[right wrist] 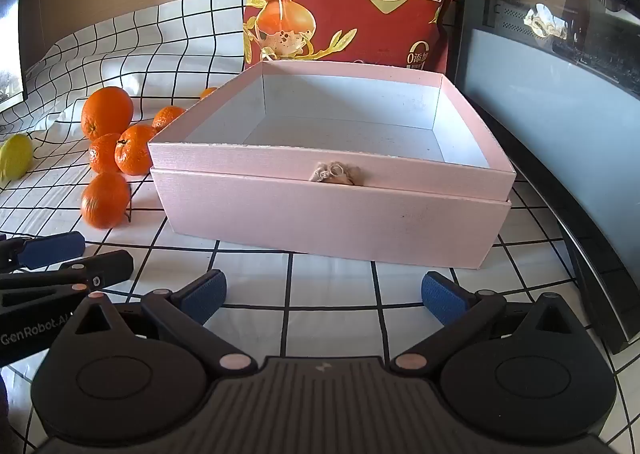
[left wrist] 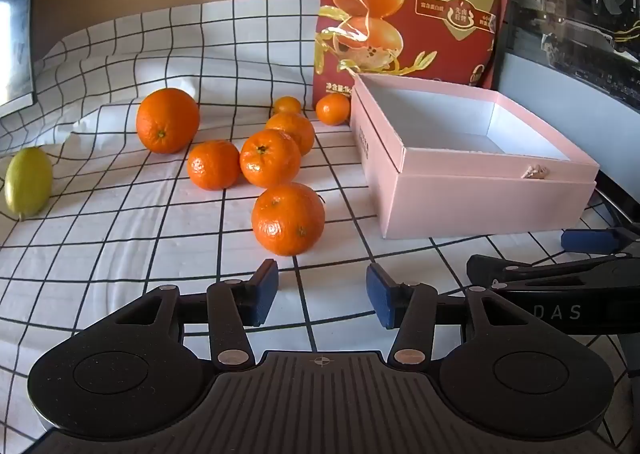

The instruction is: Organize fruits

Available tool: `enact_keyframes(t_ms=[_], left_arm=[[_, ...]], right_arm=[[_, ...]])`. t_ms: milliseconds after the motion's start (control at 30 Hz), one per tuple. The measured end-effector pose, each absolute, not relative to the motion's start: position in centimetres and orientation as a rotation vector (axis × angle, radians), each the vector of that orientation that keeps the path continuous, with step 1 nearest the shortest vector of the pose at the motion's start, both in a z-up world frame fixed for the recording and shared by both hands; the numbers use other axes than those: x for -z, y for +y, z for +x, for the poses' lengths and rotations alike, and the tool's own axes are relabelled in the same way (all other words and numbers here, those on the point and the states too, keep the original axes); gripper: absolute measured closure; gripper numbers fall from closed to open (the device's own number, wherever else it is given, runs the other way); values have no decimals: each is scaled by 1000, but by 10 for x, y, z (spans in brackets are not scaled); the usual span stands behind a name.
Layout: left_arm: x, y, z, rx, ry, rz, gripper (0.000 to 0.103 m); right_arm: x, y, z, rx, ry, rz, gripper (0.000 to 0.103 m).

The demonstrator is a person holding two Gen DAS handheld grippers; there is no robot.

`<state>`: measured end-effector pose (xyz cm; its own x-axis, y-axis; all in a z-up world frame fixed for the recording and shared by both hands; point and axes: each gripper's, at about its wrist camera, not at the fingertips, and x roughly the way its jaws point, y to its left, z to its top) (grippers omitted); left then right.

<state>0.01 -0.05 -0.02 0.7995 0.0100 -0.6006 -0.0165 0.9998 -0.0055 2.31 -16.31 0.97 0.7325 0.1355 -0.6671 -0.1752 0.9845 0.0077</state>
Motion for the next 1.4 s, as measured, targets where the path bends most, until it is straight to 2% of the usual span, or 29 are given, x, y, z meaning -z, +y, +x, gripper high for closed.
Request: enact_keyframes(t_ms=[1400], left_arm=[[1, -3, 1, -15, 643, -7, 49]], right_arm=[[-10, -163, 23, -171, 729, -56, 0]])
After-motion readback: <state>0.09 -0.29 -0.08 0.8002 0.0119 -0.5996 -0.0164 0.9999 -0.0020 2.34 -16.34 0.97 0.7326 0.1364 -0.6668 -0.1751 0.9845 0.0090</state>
